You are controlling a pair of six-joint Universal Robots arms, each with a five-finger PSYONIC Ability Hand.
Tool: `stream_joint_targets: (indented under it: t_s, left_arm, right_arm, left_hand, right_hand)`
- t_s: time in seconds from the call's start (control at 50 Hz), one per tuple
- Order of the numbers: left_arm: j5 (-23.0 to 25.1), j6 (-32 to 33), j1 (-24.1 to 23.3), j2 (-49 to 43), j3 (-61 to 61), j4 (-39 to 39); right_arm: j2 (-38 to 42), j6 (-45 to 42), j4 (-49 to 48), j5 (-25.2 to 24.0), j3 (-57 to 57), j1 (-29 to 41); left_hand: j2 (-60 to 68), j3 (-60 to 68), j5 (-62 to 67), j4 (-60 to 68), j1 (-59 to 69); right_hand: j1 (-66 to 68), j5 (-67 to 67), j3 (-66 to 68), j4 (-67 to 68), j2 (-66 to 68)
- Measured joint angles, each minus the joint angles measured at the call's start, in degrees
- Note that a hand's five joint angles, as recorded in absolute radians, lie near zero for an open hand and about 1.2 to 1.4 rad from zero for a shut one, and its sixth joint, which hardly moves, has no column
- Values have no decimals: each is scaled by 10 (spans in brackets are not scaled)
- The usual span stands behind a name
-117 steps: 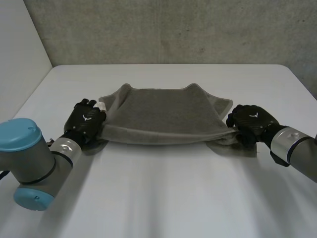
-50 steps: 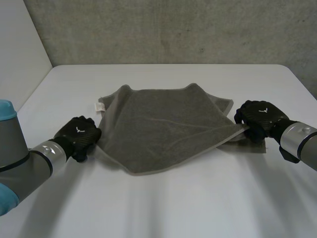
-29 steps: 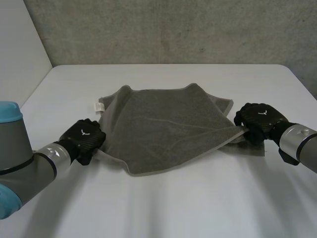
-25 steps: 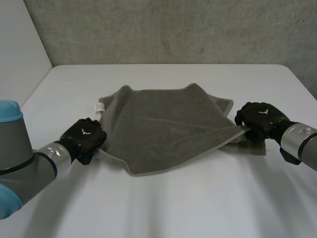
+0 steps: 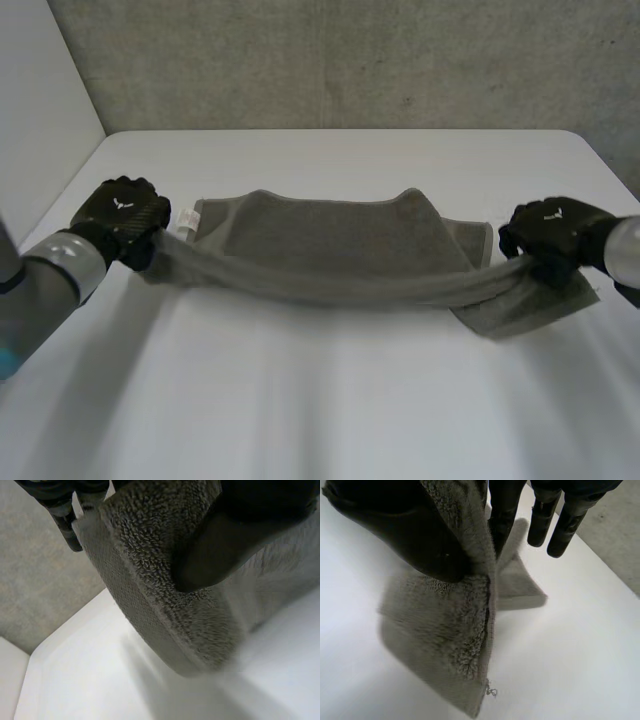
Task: Fold the towel.
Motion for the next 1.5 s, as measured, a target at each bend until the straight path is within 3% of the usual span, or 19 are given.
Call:
stream_joint_targets:
  t_s: [0.1,0.22,0.34,0.42,0.52,0.72,0.88,0.96,1.1,1.22,1.32,1.5]
  left_arm:
    - [-38,-11,-9,-81,114,12]
    - [-75,-48,-27,-191,350,37]
    - [-90,-124,-31,-188,484,113]
    - [-77,-169,-23,-154,468,180]
    - [-23,-186,-2,-129,369,226]
    - [58,-181,28,-127,157,233]
    - [85,-163,46,-111,25,241]
    - [100,-151,67,-48,-43,240]
    - [149,-157,109,110,-140,215]
    - [174,-181,133,175,-166,160]
    - [176,-187,135,166,-161,134]
    - [166,-177,119,38,-85,125]
  right_arm:
    - [72,7,-41,51,-133,36]
    - [163,40,-158,104,-369,84]
    - [162,70,-324,122,-475,101]
    - [139,78,-378,105,-427,103]
    - [107,79,-383,73,-298,97]
    - [70,77,-372,6,-78,60]
    - [60,75,-369,-31,70,31]
    - [5,80,-363,-48,137,14]
    - [-181,112,-323,-91,217,-51]
    - [-248,130,-270,-132,212,-95]
    - [-233,116,-242,-148,192,-106]
    - [-78,4,-212,-129,103,-69]
  left_hand:
    - [4,0,0,0,0]
    - [8,0,0,0,0]
    - [10,0,2,0,3]
    - [11,0,6,0,3]
    - [11,0,6,0,3]
    - [12,0,6,0,3]
    - [12,0,6,0,3]
    - [13,0,6,0,3]
    - [13,0,6,0,3]
    - [13,0,6,0,3]
    - [13,0,6,0,3]
    - [13,0,6,0,3]
  right_hand:
    - [0,0,0,0,5]
    - [0,3,0,0,5]
    - [0,3,0,0,6]
    - [0,8,0,0,6]
    - [0,8,0,0,6]
    - [0,8,0,0,6]
    - [0,8,0,0,6]
    - [0,8,0,0,6]
    - [0,8,0,0,6]
    - [0,8,0,0,6]
    - [0,8,0,0,6]
    - [0,8,0,0,6]
